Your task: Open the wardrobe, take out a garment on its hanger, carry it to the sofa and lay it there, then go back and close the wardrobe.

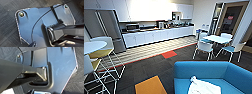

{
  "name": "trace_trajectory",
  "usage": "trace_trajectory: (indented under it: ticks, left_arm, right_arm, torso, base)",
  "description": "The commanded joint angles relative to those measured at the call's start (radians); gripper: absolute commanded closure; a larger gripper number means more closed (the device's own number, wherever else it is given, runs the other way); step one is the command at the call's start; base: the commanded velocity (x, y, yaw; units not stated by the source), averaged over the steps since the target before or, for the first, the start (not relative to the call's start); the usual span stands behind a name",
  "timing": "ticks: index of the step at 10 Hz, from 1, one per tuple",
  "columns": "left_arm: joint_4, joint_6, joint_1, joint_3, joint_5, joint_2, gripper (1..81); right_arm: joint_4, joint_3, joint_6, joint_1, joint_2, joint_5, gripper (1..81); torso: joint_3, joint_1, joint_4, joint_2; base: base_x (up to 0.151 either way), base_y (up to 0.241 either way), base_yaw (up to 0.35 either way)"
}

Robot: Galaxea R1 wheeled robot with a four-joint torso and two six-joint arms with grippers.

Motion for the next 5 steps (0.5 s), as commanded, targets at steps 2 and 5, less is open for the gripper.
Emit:
trace_trajectory:
  ticks: [2, 5]
  left_arm:
    - [0.015, 0.002, -0.039, 0.0, 0.048, 0.005, 1.0]
    - [0.029, 0.004, -0.039, 0.0, 0.059, 0.011, 1.0]
  right_arm:
    - [-0.002, 0.003, -0.002, 0.021, 0.009, -0.054, 1.0]
    - [-0.003, 0.003, -0.002, 0.023, 0.009, -0.054, 1.0]
  torso:
    - [0.0, 0.0, 0.0, 0.0]
    - [0.0, 0.0, 0.0, 0.0]
  base:
    - [0.0, 0.0, 0.304]
    - [0.0, 0.0, 0.304]
